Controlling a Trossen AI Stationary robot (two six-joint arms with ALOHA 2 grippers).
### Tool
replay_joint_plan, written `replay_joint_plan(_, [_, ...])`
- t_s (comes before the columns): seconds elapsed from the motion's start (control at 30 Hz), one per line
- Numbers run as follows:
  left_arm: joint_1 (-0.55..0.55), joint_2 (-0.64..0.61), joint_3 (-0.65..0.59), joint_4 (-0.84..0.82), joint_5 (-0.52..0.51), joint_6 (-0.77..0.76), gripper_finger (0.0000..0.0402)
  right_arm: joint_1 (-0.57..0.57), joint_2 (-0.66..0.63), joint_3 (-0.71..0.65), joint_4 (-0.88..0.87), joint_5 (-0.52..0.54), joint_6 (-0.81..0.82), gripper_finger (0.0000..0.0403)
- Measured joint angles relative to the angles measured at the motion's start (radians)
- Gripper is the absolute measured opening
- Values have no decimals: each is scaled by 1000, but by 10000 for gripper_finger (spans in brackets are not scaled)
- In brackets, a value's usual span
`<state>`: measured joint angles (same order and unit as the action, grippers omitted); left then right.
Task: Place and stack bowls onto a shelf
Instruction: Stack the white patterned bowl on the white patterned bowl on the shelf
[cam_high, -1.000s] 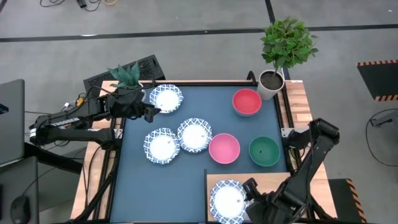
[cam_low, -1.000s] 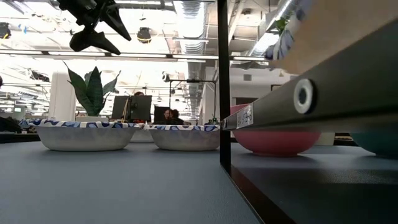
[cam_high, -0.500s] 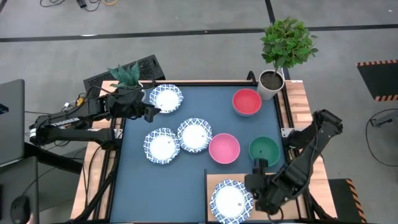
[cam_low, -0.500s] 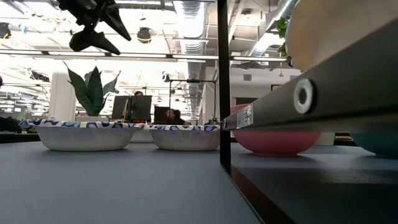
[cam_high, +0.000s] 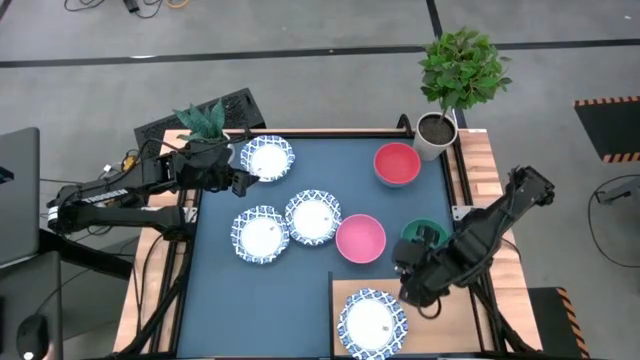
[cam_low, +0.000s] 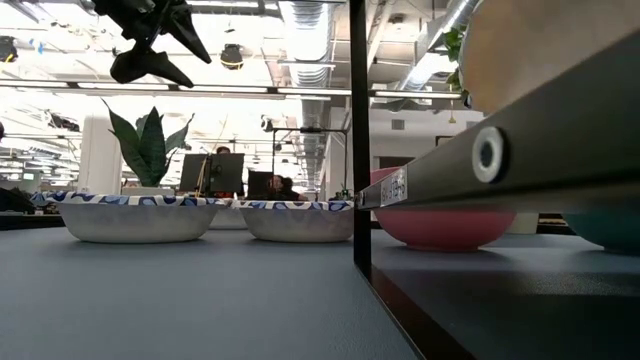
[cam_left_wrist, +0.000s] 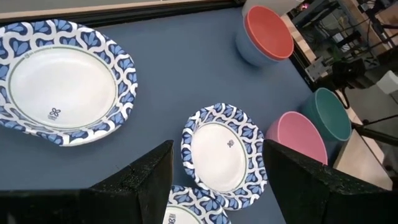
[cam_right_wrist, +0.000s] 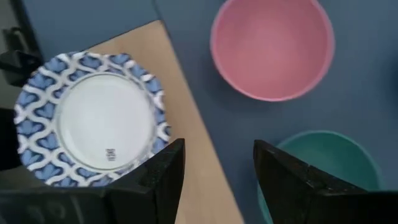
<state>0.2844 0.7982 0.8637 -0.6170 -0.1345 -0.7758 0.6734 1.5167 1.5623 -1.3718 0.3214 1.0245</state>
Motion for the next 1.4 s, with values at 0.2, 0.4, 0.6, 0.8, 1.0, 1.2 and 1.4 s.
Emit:
replay_joint_plan(0.2, [0, 0, 0, 0, 6, 6, 228, -70, -48, 0, -29, 68, -33, 214])
replay_joint_plan(0.4, [1, 0, 0, 3, 64, 7, 228, -190, -127, 0, -10, 82, -170, 214])
replay_joint_plan(0.6, [1, 0, 0, 37, 130, 27, 228, -337, -209, 0, 92, 77, -337, 214])
replay_joint_plan(0.8, [6, 0, 0, 151, 203, 97, 228, -452, -270, 0, 195, 67, -483, 214])
replay_joint_plan(1.0, [63, 0, 0, 284, 276, 109, 228, -539, -332, 0, 288, -9, -620, 214])
replay_joint_plan(1.2, [151, 0, 0, 450, 354, 101, 228, -632, -398, 0, 355, -149, -771, 214])
replay_joint_plan(1.4, [257, 0, 0, 576, 388, 97, 228, -753, -473, 0, 405, -246, -909, 214])
